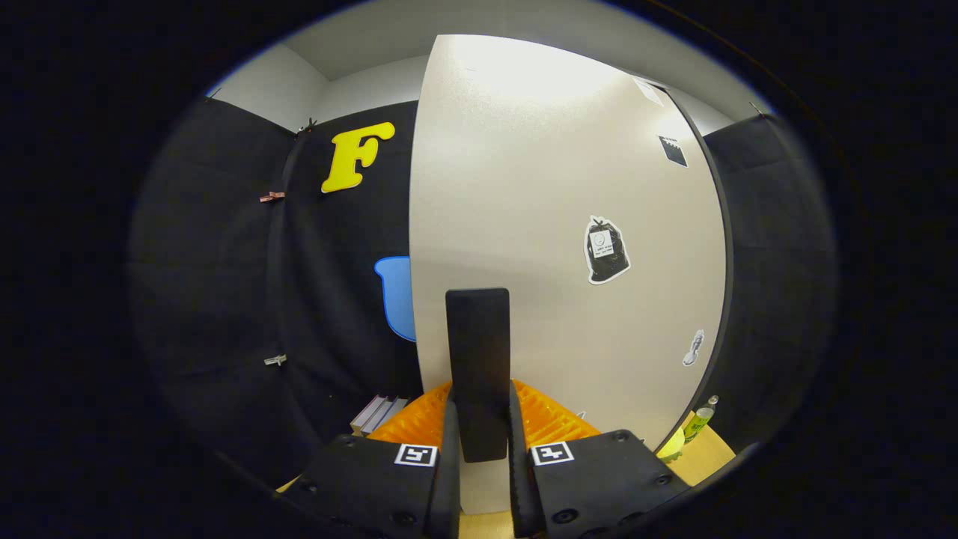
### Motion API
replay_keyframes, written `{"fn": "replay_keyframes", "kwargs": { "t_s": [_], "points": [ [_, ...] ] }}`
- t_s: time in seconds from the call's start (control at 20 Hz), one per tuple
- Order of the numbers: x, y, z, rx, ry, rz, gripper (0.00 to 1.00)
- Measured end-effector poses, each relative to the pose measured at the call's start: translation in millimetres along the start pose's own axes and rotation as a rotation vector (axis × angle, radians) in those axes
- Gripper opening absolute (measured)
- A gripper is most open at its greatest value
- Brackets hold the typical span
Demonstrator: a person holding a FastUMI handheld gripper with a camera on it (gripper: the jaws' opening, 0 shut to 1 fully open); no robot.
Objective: Open the shoe cabinet door, grab the shoes and put them into the shoe cabinet, then close the shoe cabinet door.
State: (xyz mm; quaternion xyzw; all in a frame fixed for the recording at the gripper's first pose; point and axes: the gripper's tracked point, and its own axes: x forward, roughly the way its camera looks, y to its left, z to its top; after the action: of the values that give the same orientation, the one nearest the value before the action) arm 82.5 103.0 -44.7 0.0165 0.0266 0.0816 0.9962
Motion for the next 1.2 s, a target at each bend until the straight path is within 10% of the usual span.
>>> {"fn": "replay_keyframes", "kwargs": {
  "t_s": [1.2],
  "points": [
    [-169.0,-154.4,10.7,-0.045,0.028,0.124,0.24]
  ]
}}
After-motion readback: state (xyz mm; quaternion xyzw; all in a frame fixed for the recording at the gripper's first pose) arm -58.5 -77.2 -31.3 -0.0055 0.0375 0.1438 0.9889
